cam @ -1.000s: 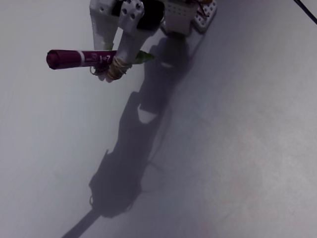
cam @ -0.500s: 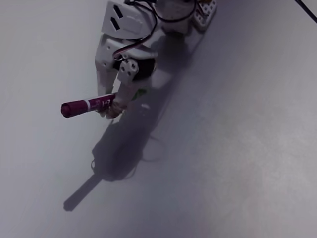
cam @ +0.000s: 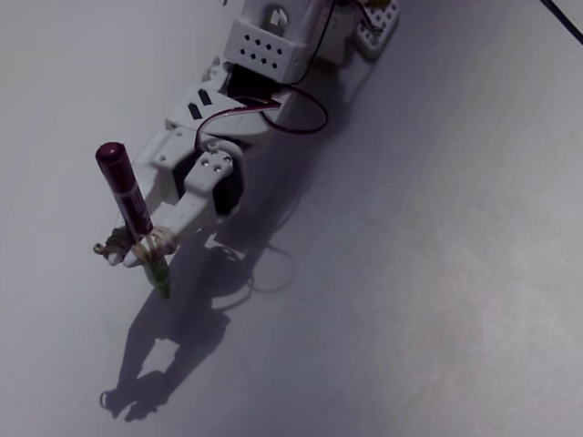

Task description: Draw the capital letter X with the green marker.

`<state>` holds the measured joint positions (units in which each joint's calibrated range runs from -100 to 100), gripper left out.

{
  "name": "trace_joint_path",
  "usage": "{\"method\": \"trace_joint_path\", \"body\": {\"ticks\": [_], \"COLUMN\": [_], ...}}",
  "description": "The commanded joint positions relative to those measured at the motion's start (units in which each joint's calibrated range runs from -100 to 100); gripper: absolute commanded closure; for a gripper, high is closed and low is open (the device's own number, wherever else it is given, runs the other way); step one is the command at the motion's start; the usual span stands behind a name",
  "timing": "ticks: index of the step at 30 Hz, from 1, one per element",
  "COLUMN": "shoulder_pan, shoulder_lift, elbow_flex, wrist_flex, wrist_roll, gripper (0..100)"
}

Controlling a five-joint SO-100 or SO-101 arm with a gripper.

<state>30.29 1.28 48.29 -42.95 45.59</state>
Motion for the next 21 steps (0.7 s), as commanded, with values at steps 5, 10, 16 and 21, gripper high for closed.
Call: {"method": "trace_joint_path", "body": {"ticks": [5,10,16,21], "shoulder_pan": [4.51,4.51,2.79,2.70], "shoulder_lift": [12.72,21.49,28.67,30.99], "elbow_flex": [-5.14,-9.27,-17.45,-17.36], "wrist_flex": [-7.36,-9.49,-10.55,-10.63], "wrist_roll": [0.34,0.20,-0.15,-0.24], "gripper": [100,100,100,100]}}
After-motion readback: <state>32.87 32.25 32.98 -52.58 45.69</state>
